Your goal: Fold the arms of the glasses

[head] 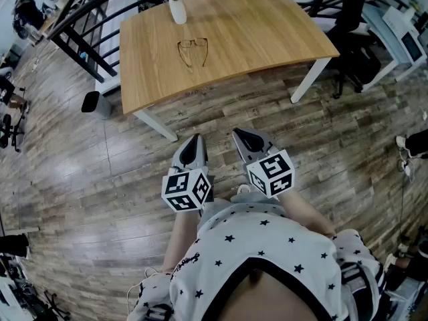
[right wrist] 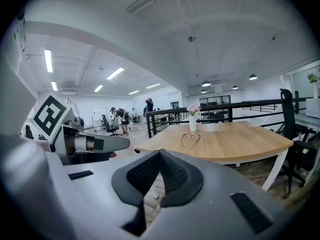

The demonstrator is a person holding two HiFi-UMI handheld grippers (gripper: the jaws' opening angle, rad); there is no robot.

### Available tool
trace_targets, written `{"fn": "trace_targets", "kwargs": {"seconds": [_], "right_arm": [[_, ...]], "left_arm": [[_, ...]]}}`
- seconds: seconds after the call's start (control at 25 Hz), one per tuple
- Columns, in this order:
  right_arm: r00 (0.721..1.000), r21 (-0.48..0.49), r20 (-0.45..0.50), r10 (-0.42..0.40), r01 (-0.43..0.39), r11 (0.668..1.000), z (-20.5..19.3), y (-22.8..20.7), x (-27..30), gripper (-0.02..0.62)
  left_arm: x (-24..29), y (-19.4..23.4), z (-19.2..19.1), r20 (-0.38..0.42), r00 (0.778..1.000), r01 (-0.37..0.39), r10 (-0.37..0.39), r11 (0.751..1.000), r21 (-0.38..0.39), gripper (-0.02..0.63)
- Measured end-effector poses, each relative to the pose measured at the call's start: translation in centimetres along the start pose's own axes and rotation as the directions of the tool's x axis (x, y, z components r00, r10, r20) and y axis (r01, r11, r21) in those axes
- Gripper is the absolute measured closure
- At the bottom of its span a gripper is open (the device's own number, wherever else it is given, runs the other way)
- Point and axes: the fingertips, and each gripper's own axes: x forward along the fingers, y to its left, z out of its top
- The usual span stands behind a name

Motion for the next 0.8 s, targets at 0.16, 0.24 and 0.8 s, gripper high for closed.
{"fn": "trace_targets", "kwargs": {"seconds": [0.16, 0.24, 0.8], "right_arm": [[1.0, -0.012, 0.002, 0.002, -0.002, 1.0, 0.2, 0.4, 0.1, 0.579], [1.0, -0.013, 0.004, 0.007, -0.007, 1.0, 0.4, 0.5, 0.0, 0.578], [0.995, 0.014, -0.007, 0.102, -0.102, 0.995, -0.5, -1.8, -0.8, 0.577]], "left_arm": [[-0.7, 0.5, 0.1, -0.002, 1.0, -0.004, 0.004, 1.0, 0.013, 0.6], [-1.0, 0.6, 0.0, -0.003, 1.0, -0.012, 0.012, 1.0, 0.007, 0.6], [0.2, -1.2, -1.3, 0.008, 0.998, -0.06, 0.06, 0.997, -0.042, 0.6]]}}
